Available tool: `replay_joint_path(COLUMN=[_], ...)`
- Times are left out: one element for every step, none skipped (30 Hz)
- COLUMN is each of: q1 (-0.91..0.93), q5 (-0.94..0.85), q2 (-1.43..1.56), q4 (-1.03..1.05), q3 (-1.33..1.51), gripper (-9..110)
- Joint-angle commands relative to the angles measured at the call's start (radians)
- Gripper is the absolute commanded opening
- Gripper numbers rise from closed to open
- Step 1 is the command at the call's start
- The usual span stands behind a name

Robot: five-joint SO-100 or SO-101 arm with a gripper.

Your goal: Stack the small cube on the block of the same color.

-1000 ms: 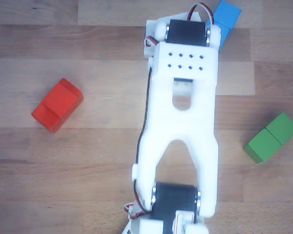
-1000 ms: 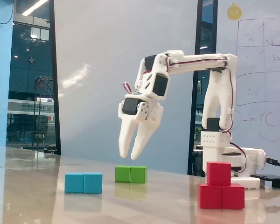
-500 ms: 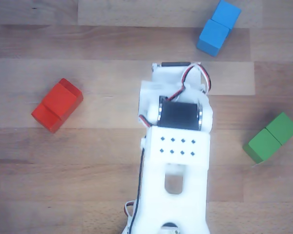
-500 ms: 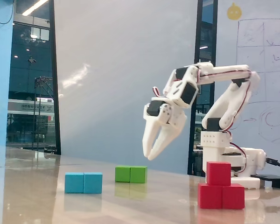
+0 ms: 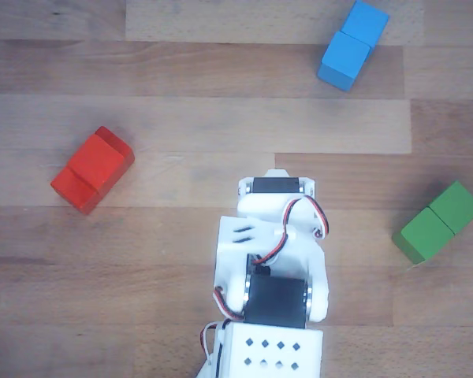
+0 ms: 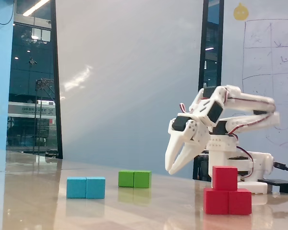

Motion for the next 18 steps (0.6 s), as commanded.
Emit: replay_joint_path(q1=[0.002,0.002,0.002,0.002,0.002,0.0,0.0,0.0,-0.006,-0.018,-0.035,-0.051,-0.058,-0.064,-0.063,-0.057,-0.048,-0.035], q5=[0.003,0.003,0.005,0.006,0.006,0.006,0.008,0.008,0.009,0.009,0.008,0.006,0.006,0.005,0.005,0.006,0.006,0.008], q2=[0.196,0.238,0.278,0.308,0.337,0.365,0.387,0.393,0.393,0.393,0.394,0.396,0.397,0.399,0.4,0.4,0.4,0.4], q4=[0.055,0.081,0.109,0.141,0.176,0.216,0.258,0.285,0.299,0.291,0.288,0.282,0.284,0.285,0.285,0.285,0.285,0.285], q3=[0.054,0.063,0.064,0.066,0.066,0.066,0.061,0.06,0.057,0.057,0.058,0.061,0.063,0.063,0.064,0.064,0.066,0.066], gripper=[1,1,1,1,1,1,1,1,1,1,1,1,1,1,1,1,1,1])
